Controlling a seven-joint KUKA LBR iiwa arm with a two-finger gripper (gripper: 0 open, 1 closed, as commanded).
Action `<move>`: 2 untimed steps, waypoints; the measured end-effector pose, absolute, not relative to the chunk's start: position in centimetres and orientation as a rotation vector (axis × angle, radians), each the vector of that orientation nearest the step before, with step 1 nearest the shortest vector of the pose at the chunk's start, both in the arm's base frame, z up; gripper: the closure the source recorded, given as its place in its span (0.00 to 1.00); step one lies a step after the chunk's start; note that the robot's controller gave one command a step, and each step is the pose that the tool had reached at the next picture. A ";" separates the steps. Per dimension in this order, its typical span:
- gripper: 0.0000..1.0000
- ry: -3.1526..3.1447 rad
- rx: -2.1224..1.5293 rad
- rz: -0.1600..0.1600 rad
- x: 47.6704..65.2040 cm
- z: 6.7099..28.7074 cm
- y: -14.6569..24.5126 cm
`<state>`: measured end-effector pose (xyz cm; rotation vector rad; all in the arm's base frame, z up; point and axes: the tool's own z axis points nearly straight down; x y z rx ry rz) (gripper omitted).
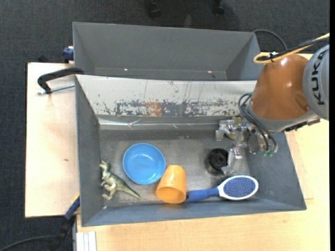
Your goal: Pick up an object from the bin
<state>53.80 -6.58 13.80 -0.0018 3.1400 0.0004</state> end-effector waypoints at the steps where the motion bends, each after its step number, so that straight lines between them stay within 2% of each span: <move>1: 0.00 3.143 0.186 0.004 53.6 7.0 -7.5; 2: 1.00 3.131 0.183 0.002 54.0 7.6 -7.5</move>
Offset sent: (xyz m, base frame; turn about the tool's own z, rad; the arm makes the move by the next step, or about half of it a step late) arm -0.0013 -0.0105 -0.0664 0.1198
